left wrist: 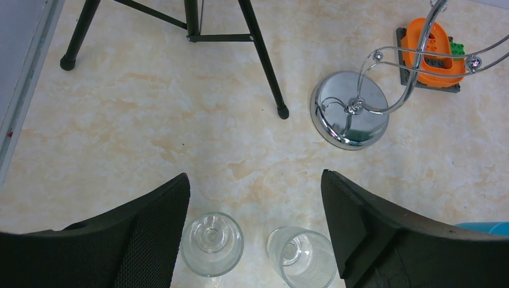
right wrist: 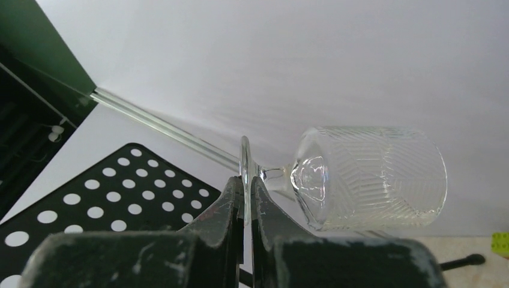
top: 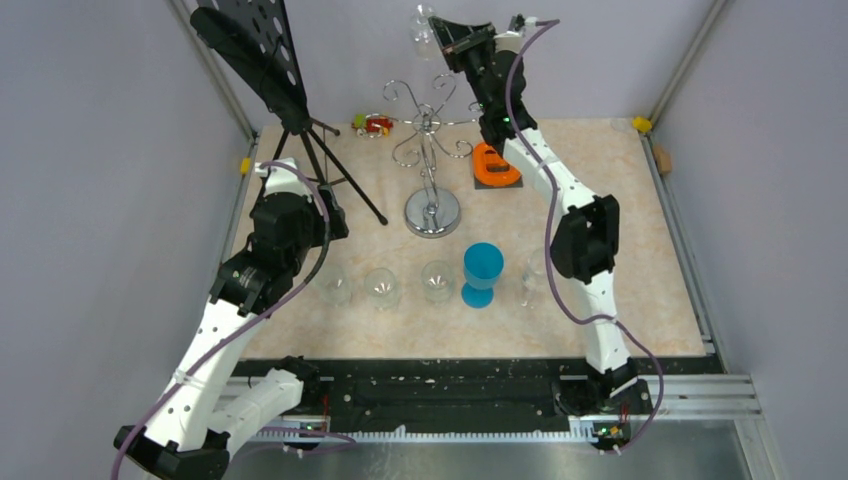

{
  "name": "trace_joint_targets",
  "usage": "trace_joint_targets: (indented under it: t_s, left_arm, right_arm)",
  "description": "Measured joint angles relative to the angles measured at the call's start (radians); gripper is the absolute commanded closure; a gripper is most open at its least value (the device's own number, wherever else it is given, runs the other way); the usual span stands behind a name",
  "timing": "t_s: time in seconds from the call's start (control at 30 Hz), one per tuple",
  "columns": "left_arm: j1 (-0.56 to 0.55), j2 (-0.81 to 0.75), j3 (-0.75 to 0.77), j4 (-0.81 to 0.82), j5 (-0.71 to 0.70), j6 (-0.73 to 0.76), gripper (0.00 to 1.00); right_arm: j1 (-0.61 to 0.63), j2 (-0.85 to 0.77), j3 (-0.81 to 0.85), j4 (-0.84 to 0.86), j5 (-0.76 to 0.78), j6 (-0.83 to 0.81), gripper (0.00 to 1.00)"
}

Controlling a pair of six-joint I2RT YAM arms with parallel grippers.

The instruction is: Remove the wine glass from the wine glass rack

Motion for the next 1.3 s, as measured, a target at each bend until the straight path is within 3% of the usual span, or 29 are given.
trace_joint_targets:
  t_s: [0.13, 0.43, 0.83, 1.03, 1.3]
  left_arm:
    - [0.002, 0.003, 0.000, 0.001, 0.011, 0.000, 0.16]
    - [0.006, 0.011, 0.000, 0.011, 0.071, -0.006, 0.13]
    - [0.007, -0.021, 0.000, 0.066, 0.236, -0.007, 0.11]
    - [0.007, -0.020, 0.000, 0.115, 0.400, -0.010, 0.12]
    - [0.007, 0.031, -0.004, 0.284, 0.703, -0.099, 0.14]
  right_arm:
    - [-0.016, -0.013, -0.005, 0.032, -0.009, -0.005, 1.00]
    - [-0.064, -0.187, -0.286, 0.046, -0.019, -0.016, 1.00]
    - [-0.192, -0.662, -0.639, -0.025, -0.024, -0.114, 1.00]
    - [-0.240, -0.970, -0.907, -0.108, -0.011, -0.177, 1.00]
    - [-0.251, -1.281, -1.110, -0.323, -0.016, -0.257, 1.00]
